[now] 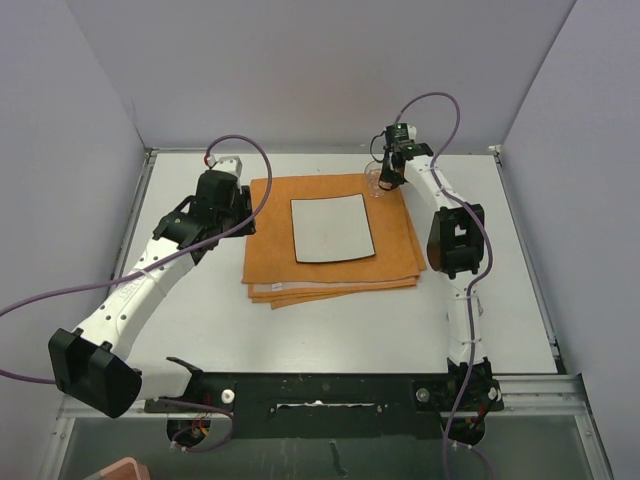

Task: Set the dinner table for one person
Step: Place the cup on the napkin.

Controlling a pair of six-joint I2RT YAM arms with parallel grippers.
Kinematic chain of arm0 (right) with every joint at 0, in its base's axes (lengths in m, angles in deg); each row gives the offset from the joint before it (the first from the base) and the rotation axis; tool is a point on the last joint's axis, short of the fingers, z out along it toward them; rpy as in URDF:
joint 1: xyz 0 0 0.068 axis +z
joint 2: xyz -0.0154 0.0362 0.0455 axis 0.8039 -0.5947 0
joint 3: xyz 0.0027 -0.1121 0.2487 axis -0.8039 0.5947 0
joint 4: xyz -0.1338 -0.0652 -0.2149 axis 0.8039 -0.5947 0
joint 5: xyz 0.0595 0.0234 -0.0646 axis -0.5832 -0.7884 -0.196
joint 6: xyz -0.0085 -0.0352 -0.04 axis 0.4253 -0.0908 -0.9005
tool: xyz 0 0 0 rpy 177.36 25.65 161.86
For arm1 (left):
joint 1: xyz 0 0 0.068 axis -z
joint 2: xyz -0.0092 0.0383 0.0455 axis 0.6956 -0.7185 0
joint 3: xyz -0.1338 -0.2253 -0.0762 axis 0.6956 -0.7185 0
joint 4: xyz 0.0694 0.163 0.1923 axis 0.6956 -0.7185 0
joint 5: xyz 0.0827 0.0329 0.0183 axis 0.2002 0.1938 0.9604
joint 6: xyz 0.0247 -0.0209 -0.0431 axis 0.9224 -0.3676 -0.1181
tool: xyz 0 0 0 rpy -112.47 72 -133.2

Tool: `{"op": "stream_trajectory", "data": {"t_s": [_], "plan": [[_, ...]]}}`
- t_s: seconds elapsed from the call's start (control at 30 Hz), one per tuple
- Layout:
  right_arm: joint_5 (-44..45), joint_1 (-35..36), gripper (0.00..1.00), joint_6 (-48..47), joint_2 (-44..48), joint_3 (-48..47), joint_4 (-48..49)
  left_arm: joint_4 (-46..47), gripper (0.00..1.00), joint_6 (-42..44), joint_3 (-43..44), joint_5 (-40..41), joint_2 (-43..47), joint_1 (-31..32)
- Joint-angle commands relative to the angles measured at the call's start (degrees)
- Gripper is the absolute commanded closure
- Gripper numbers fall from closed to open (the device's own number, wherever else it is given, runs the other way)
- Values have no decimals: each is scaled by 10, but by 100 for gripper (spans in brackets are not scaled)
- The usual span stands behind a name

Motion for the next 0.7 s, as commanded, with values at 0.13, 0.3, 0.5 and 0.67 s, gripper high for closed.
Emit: {"op": "stream_trajectory", "data": {"t_s": [0.13,0.3,0.5,0.67], "plan": [[4,6,95,-6,-20,7,-5,3,62,1,4,-1,27,4],[16,14,60,-17,31,52,33,7,62,0,3,-8,23,4],[29,20,28,-25,138,136,122,14,62,-4,-9,-9,22,5],[-7,22,2,-62,203,177,223,14,62,-9,-17,-12,24,9]]}}
